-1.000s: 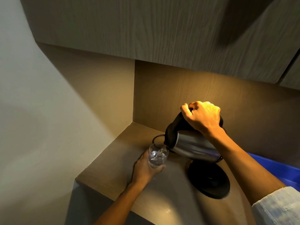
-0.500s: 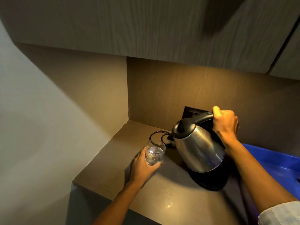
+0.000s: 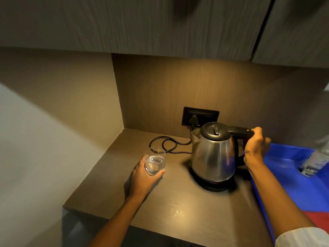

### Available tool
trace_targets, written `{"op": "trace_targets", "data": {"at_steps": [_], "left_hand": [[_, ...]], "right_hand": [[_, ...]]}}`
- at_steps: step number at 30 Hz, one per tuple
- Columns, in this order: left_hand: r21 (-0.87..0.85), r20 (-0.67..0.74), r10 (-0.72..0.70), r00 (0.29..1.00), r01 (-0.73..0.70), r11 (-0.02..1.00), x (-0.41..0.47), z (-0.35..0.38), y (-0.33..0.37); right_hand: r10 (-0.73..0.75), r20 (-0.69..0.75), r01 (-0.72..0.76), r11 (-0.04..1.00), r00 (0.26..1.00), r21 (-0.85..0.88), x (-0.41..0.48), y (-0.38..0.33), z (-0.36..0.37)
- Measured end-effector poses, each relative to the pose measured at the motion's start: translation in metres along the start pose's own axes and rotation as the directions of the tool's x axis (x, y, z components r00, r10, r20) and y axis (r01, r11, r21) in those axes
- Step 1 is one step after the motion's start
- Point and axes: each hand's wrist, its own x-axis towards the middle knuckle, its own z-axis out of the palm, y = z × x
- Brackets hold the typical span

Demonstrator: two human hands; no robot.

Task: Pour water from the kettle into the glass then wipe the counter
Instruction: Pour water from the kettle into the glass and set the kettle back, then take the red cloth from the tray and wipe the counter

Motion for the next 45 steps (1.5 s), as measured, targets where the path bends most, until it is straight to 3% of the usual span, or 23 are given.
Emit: {"op": "trace_targets", "data": {"at_steps": [10,13,15,17,20,25,30,35,37,40,42,45], "left_hand": [[-0.044,-0.008,-0.014,1.0,0.013,0.999,-0.005,0.005,0.006],[-0.159,-0.175,-0.006,0.984,-0.022,0.987,-0.027,0.011,0.02],[-0.202,-0.36,0.063,0.931,-0.144,0.969,-0.05,0.016,0.03],[-0.216,-0.413,0.147,0.899,-0.254,0.943,-0.077,0.027,0.047],[-0.242,-0.309,0.251,0.917,-0.331,0.912,-0.112,0.05,0.077],[-0.212,-0.094,0.432,0.897,-0.442,0.872,-0.152,0.095,0.127],[-0.056,0.086,0.557,0.826,-0.554,0.831,-0.203,0.116,0.174],[0.146,0.405,0.515,0.755,-0.61,0.779,-0.232,0.157,0.213],[0.214,0.496,0.469,0.731,-0.626,0.75,-0.24,0.168,0.22],[0.272,0.541,0.421,0.728,-0.625,0.732,-0.246,0.18,0.223],[0.22,0.519,0.453,0.725,-0.625,0.749,-0.247,0.184,0.222],[-0.005,0.479,0.502,0.72,-0.57,0.822,-0.244,0.179,0.222]], "right_hand": [[0.089,-0.024,-0.086,0.99,0.996,0.115,-0.006,0.02,-0.022],[0.075,0.044,-0.075,0.997,0.996,0.01,-0.005,0.019,-0.035],[-0.035,0.095,0.044,0.994,0.995,-0.097,-0.003,0.022,-0.051],[-0.14,0.186,0.166,0.978,0.972,-0.128,-0.003,0.03,-0.081],[-0.165,0.354,0.264,0.931,0.921,-0.252,-0.004,0.04,-0.135],[-0.138,0.499,0.417,0.755,0.855,-0.506,0.022,0.045,-0.221],[0.104,0.457,0.386,0.393,0.883,-0.835,0.031,0.053,-0.291],[0.322,0.467,0.377,0.306,0.823,-0.874,0.042,0.07,-0.308],[0.363,0.488,0.381,0.329,0.793,-0.864,0.042,0.07,-0.309],[0.356,0.538,0.292,0.553,0.764,-0.781,0.034,0.066,-0.311],[0.273,0.566,0.249,0.693,0.778,-0.677,0.027,0.059,-0.314],[0.143,0.606,0.188,0.874,0.783,-0.449,0.012,0.041,-0.317]]}}
